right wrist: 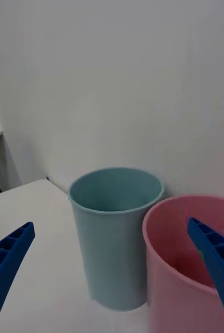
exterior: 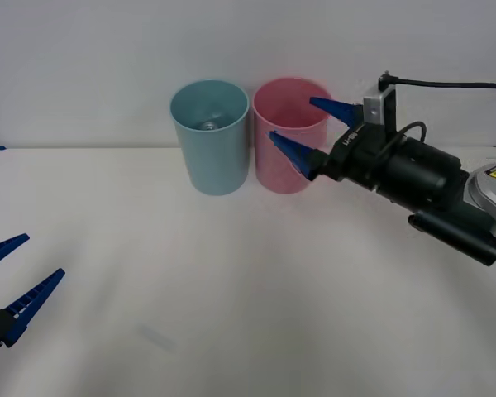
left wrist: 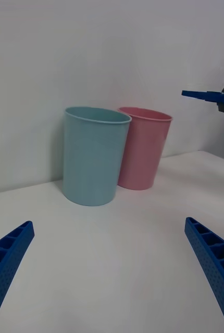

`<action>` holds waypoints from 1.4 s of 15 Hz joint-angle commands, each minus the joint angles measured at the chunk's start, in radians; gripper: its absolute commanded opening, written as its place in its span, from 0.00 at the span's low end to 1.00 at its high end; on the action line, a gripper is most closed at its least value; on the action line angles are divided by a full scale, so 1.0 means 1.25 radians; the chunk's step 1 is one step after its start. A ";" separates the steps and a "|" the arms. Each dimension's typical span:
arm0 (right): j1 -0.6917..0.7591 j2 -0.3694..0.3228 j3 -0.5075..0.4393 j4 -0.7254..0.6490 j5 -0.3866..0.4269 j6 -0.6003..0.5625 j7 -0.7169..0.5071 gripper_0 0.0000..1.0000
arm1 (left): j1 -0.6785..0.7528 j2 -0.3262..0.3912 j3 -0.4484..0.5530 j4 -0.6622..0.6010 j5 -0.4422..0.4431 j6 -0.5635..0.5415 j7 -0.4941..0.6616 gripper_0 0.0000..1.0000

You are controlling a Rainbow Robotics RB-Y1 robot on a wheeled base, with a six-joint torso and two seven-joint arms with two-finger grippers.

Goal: Grasp the object on the table and drop it into the matching bin: aluminum can to the light blue bin, PET bottle to the pink bin.

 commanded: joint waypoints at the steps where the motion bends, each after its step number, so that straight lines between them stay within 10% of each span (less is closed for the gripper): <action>1: 0.071 -0.002 -0.067 -0.001 0.002 -0.078 0.024 1.00 | 0.000 0.000 0.000 0.000 0.000 0.000 0.000 1.00; 14: 0.363 0.001 -0.288 -0.001 0.002 -0.231 0.159 1.00 | 0.000 0.000 0.000 0.000 0.000 0.000 0.000 1.00; 21: 0.472 0.152 -0.559 -0.001 0.145 -0.440 0.124 1.00 | 0.000 0.000 0.000 0.000 0.000 0.000 0.000 1.00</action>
